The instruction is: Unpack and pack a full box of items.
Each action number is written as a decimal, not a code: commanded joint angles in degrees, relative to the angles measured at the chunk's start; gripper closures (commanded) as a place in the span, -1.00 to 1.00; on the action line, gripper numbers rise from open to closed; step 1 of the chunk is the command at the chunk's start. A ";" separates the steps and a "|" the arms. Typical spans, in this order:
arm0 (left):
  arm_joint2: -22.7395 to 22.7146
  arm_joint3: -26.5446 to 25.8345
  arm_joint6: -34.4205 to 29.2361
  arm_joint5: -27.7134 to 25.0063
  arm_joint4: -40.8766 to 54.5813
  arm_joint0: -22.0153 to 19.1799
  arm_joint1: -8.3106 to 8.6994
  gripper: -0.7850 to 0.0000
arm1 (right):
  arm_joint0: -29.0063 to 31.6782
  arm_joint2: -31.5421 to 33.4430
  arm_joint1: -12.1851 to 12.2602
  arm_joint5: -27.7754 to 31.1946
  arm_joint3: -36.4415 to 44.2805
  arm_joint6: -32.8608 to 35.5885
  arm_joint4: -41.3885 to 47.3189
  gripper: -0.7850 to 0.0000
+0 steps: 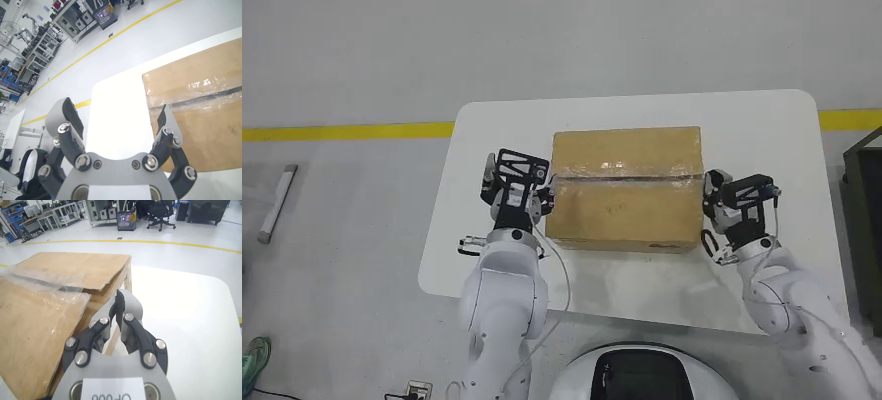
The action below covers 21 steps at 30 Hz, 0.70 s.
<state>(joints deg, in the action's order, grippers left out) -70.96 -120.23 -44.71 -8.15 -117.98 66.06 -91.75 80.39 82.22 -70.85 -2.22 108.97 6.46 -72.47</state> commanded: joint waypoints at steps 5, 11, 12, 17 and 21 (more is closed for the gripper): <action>-0.12 -1.92 5.25 -2.76 3.27 2.28 0.34 -1.00 | 7.38 6.70 0.46 -1.74 10.23 -1.84 -2.11 1.00; -0.70 -4.28 7.96 -5.47 5.22 6.32 0.88 -1.00 | 19.23 14.46 0.69 -1.61 21.19 -2.87 -2.82 0.77; -0.84 -4.48 8.30 -5.43 5.44 7.01 0.95 -1.00 | 21.21 15.52 0.69 -1.73 22.60 -2.92 -3.63 0.73; -2.83 -5.28 12.22 -3.71 3.83 10.21 1.47 -1.00 | 29.13 19.40 0.48 -1.39 25.67 -4.19 -3.76 0.23; -5.54 -4.83 13.31 0.93 1.50 12.16 1.72 -1.00 | 31.33 20.42 0.41 -0.68 25.67 -3.83 -3.93 -1.00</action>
<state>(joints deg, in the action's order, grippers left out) -75.85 -125.23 -31.07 -8.67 -116.51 77.79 -90.04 111.79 102.64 -70.44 -2.74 134.65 2.50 -76.36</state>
